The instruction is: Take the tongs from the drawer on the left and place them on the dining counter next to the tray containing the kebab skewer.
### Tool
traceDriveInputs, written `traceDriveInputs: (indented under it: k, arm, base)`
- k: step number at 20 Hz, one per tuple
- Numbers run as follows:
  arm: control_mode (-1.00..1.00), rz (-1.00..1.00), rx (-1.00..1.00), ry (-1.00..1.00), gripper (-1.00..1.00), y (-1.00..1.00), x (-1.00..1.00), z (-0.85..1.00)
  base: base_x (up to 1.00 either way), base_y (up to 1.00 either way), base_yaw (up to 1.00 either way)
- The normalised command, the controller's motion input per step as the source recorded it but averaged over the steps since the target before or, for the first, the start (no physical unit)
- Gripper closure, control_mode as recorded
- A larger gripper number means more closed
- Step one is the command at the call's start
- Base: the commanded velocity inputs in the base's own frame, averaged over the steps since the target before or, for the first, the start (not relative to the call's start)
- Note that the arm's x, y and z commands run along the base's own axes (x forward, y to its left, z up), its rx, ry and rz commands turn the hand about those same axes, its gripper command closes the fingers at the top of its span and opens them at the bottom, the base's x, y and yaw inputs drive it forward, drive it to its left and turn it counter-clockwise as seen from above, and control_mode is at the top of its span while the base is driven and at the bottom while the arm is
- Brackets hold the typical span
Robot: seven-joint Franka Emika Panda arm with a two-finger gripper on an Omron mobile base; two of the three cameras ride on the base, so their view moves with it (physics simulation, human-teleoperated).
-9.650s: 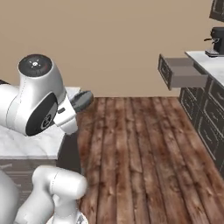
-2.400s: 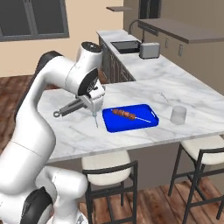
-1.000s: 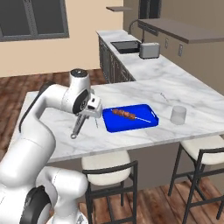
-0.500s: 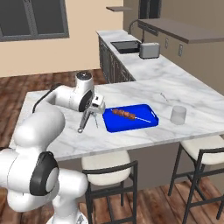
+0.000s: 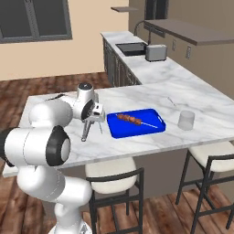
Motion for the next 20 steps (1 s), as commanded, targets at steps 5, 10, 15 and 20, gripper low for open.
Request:
traceDriveInputs:
  k: [5,10,15,20]
  arm:
    - [-1.0,0.12,-0.05,0.0,1.0,0.32,0.35,-0.56]
    - [-1.0,0.09,-0.04,0.0,1.0,-0.02,0.13,-0.24]
    - [-1.0,0.09,0.0,0.0,1.0,-0.17,0.1,-0.19]
    - [-1.0,0.06,0.0,0.0,1.0,-0.05,0.22,-0.14]
  base:
    - [0.0,0.0,0.0]
    - [0.0,0.0,0.0]
    - [0.0,0.0,0.0]
    - [0.0,0.0,0.0]
